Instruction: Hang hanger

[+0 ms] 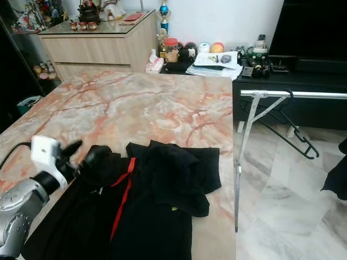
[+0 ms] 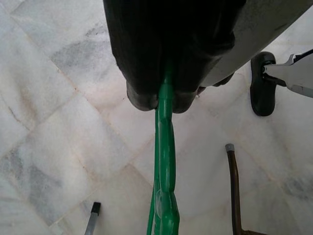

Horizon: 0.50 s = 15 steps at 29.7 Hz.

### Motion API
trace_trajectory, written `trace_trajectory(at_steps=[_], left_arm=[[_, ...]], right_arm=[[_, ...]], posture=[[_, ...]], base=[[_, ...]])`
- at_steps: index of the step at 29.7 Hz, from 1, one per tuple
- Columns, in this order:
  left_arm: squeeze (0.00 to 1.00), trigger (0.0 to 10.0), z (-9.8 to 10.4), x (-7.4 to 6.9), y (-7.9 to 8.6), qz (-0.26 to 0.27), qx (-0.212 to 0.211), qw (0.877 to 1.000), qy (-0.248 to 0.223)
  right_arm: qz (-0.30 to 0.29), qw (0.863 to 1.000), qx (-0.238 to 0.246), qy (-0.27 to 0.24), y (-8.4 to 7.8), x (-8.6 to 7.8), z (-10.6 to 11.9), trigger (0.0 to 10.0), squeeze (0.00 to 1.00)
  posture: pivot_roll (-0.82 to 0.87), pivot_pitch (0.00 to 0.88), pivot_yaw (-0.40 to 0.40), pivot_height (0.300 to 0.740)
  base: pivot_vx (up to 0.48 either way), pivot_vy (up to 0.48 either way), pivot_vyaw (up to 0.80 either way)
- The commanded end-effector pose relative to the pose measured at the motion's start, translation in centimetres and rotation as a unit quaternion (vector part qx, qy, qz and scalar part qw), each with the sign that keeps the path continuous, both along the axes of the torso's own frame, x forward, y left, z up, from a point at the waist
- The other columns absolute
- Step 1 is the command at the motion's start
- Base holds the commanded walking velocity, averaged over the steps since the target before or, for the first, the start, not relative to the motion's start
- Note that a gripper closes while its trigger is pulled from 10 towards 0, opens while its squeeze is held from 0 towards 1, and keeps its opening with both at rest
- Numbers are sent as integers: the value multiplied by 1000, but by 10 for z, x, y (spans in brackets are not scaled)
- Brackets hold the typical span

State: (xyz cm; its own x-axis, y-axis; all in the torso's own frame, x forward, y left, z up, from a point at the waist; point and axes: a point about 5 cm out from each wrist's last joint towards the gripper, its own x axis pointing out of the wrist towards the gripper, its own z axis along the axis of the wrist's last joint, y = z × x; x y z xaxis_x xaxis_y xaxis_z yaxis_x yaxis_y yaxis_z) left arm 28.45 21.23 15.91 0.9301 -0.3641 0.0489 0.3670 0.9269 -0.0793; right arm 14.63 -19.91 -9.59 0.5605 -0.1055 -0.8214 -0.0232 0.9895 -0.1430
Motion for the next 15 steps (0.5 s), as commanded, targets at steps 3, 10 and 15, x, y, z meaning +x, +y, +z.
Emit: trace_trajectory(at_steps=[3, 10, 15], left_arm=[[0, 10000, -15, -8, -4, -11, 51, 998, 21], [0, 10000, -21, -8, 17, 145, 0, 989, -4], [0, 10000, -22, -15, 20, 158, -18, 987, -10]], right_arm=[[-2, 1000, 4, 7, 4, -3, -2, 10000, 0], [1, 1000, 6, 6, 7, -1, -2, 10000, 0], [1, 1000, 6, 5, 8, -2, -2, 10000, 0]], posture=[[101, 68, 70, 740], [101, 63, 71, 740], [93, 48, 72, 740]], base=[[0, 0, 0], [0, 0, 0], [0, 0, 0]])
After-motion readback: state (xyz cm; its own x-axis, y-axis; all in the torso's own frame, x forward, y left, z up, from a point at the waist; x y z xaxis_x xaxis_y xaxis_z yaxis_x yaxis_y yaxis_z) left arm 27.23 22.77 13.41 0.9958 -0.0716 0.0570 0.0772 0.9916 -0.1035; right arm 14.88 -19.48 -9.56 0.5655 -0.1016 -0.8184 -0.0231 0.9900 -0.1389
